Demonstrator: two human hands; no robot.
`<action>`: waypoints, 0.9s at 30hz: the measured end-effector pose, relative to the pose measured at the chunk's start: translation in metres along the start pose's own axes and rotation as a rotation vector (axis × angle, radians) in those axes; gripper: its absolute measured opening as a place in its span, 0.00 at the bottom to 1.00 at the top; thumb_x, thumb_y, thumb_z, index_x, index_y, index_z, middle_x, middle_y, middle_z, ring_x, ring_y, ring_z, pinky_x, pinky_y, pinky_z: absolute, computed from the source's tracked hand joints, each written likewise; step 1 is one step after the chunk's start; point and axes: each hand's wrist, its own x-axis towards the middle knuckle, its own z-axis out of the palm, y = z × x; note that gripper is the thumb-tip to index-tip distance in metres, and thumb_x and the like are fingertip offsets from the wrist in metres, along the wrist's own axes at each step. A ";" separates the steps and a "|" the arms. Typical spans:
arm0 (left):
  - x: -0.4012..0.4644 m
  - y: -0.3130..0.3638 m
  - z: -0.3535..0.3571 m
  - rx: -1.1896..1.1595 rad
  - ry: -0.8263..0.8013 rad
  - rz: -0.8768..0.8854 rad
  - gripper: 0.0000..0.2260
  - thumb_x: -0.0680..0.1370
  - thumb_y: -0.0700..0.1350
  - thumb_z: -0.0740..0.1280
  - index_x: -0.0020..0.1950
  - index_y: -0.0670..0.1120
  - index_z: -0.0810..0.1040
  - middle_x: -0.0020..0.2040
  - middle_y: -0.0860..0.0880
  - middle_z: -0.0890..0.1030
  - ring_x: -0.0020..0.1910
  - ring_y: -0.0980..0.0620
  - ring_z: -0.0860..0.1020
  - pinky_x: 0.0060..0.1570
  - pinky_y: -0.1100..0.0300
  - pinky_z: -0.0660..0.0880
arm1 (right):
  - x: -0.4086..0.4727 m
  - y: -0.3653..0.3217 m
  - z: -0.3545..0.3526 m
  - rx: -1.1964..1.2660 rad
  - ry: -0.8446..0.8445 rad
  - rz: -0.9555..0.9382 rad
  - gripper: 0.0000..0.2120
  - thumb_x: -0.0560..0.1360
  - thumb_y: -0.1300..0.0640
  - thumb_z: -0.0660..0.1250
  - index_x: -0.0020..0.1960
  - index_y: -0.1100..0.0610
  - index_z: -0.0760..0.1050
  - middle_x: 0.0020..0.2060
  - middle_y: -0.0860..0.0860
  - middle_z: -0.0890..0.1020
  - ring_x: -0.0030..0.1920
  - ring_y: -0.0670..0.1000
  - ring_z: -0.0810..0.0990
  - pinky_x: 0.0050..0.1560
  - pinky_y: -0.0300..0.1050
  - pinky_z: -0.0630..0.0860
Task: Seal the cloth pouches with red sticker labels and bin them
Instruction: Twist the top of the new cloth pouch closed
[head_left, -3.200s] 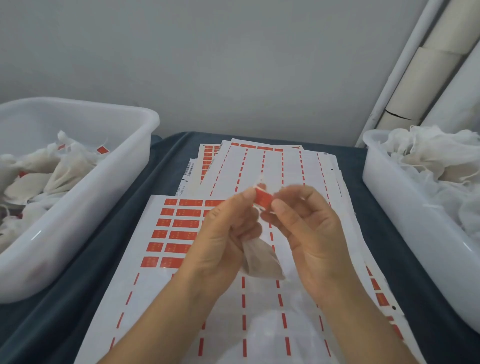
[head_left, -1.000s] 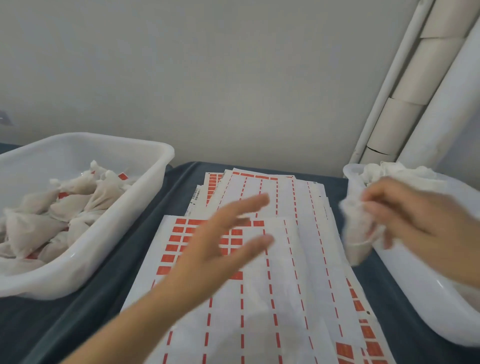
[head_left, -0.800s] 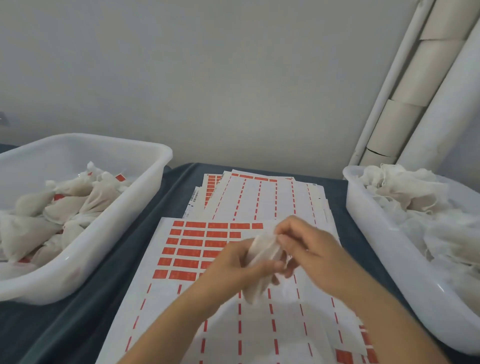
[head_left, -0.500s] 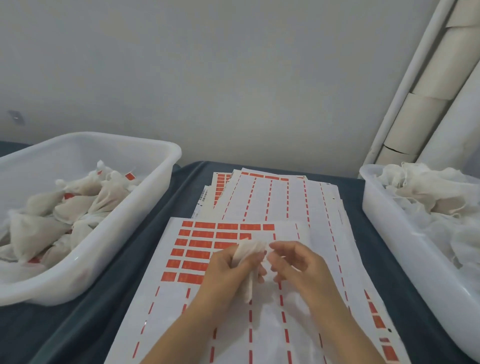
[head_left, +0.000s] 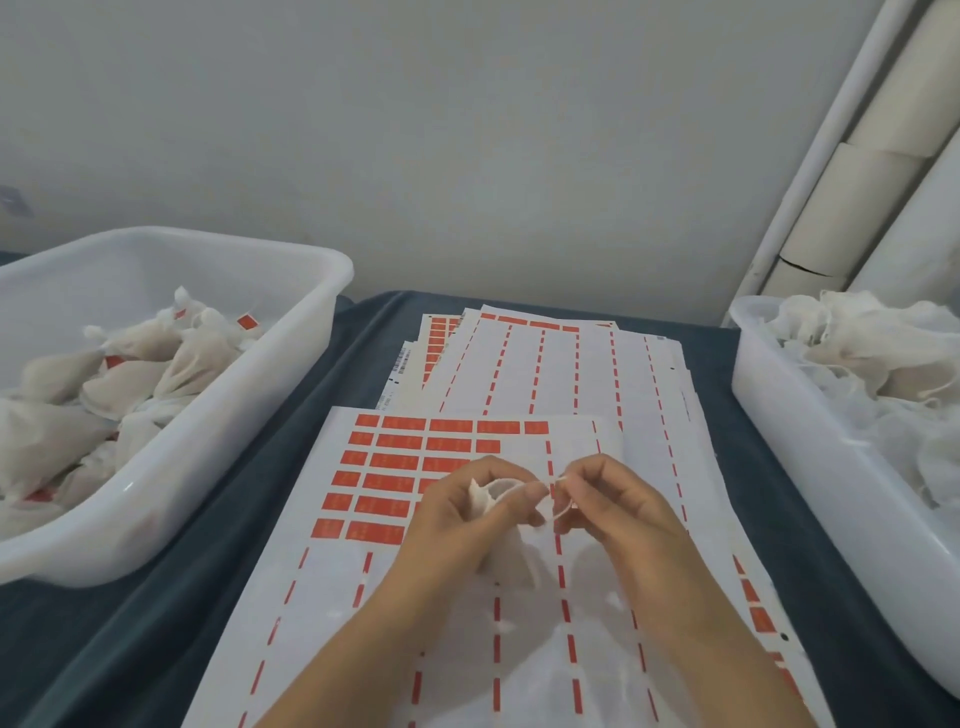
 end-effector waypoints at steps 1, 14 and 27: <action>0.000 0.001 0.000 -0.003 -0.006 0.002 0.06 0.67 0.60 0.69 0.38 0.60 0.80 0.38 0.57 0.82 0.41 0.62 0.78 0.32 0.79 0.69 | -0.001 0.000 -0.001 0.068 -0.015 0.008 0.10 0.69 0.49 0.63 0.42 0.56 0.75 0.34 0.48 0.80 0.38 0.46 0.80 0.43 0.33 0.76; 0.002 0.000 -0.001 0.246 0.066 0.085 0.05 0.71 0.60 0.67 0.46 0.67 0.74 0.49 0.70 0.76 0.52 0.69 0.72 0.39 0.78 0.71 | -0.002 -0.011 -0.004 0.562 -0.037 -0.035 0.16 0.58 0.44 0.78 0.35 0.53 0.78 0.30 0.49 0.76 0.33 0.47 0.76 0.40 0.38 0.78; 0.008 0.003 -0.007 -0.349 -0.153 -0.294 0.22 0.72 0.61 0.57 0.50 0.48 0.83 0.44 0.47 0.84 0.36 0.51 0.80 0.31 0.63 0.74 | -0.013 -0.017 0.007 0.240 -0.197 -0.070 0.07 0.64 0.51 0.73 0.37 0.55 0.82 0.27 0.50 0.80 0.28 0.47 0.78 0.35 0.37 0.77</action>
